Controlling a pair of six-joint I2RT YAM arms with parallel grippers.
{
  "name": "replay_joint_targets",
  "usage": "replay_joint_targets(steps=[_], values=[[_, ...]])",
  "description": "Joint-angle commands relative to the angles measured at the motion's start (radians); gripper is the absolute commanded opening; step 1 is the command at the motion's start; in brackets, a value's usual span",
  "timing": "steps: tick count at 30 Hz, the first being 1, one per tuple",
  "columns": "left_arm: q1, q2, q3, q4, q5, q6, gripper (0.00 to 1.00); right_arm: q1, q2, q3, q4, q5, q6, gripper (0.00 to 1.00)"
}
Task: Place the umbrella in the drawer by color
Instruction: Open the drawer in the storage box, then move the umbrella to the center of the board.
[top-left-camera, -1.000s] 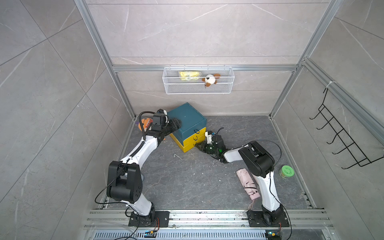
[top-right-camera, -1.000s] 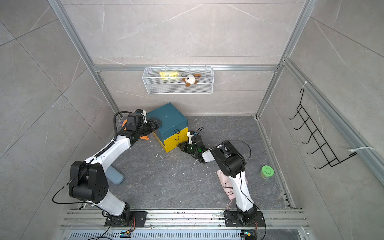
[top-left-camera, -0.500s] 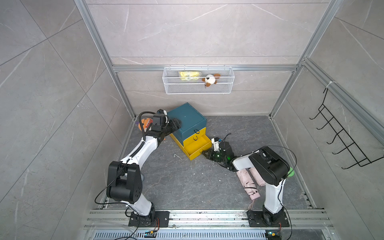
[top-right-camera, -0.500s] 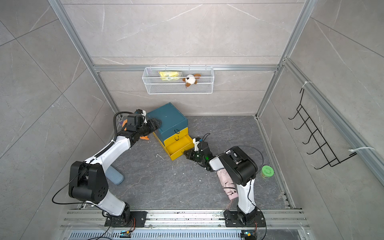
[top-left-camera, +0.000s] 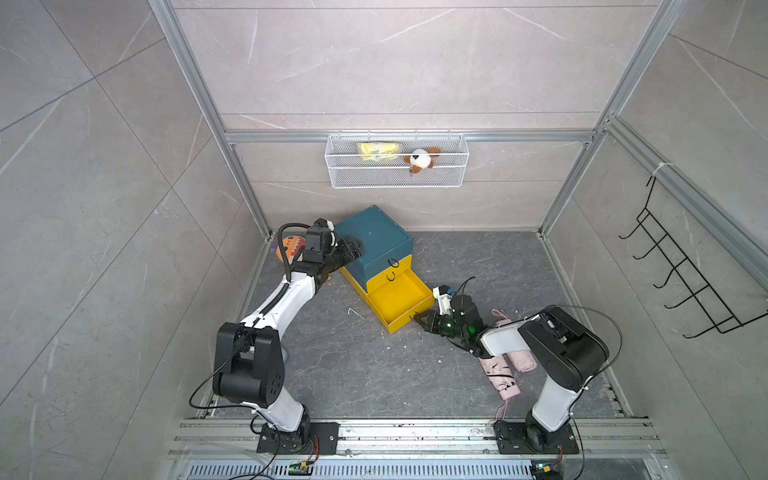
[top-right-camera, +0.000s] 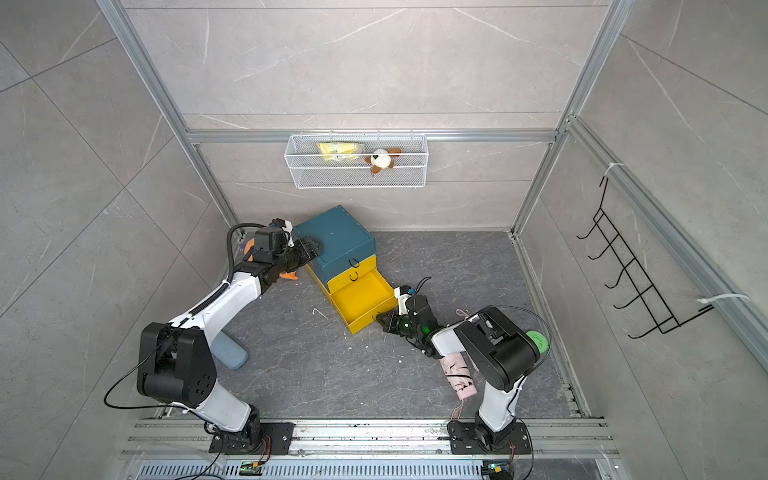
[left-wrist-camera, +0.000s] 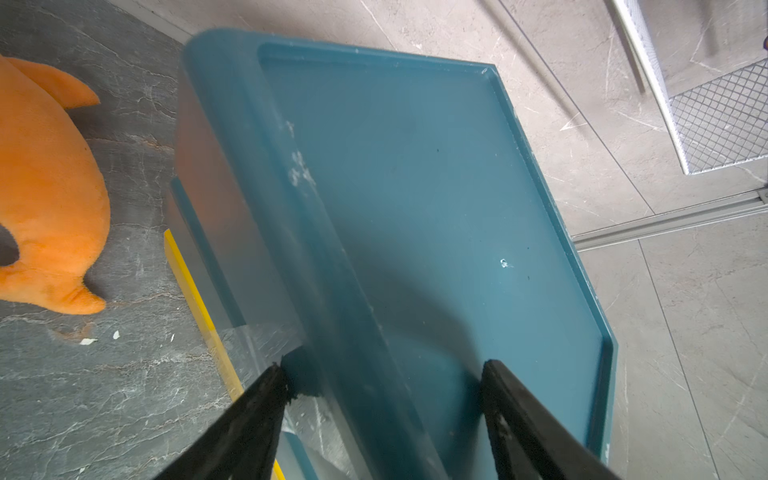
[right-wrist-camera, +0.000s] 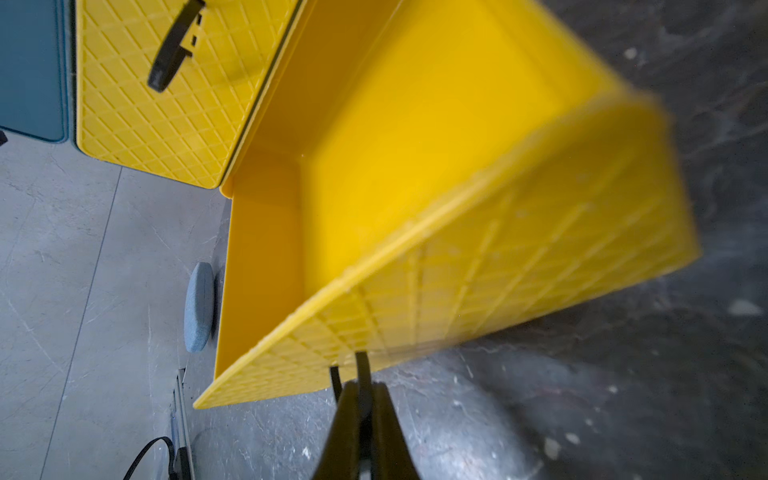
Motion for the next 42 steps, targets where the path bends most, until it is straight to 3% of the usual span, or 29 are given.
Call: replay_joint_targets(steps=[1,8,11,15,18,37,40,42], values=[[-0.009,0.04,-0.055,-0.181,-0.006,0.042,0.76,0.007,-0.041,-0.025,-0.006,0.016,-0.032,0.05],[-0.009,0.035,-0.055,-0.185,-0.005,0.041,0.76,0.011,-0.015,-0.023,0.011,0.014,-0.022,0.11],[-0.009,0.022,-0.058,-0.186,-0.008,0.041,0.76,0.011,-0.013,-0.022,0.011,0.02,-0.019,0.24],[-0.008,0.012,-0.058,-0.188,-0.006,0.039,0.77,0.01,-0.053,-0.036,-0.018,0.055,-0.029,0.48],[-0.009,0.002,-0.052,-0.198,-0.007,0.038,0.78,0.014,-0.109,-0.041,-0.077,0.092,-0.051,0.57],[-0.025,-0.21,-0.003,-0.296,-0.106,0.051,0.81,0.012,-0.374,0.048,-0.438,0.234,-0.223,0.7],[-0.039,-0.241,0.013,-0.318,-0.107,0.061,0.82,0.013,-0.423,0.066,-0.494,0.258,-0.263,0.99],[-0.06,-0.259,0.038,-0.343,-0.109,0.079,0.82,0.013,-0.469,0.077,-0.533,0.275,-0.286,1.0]])
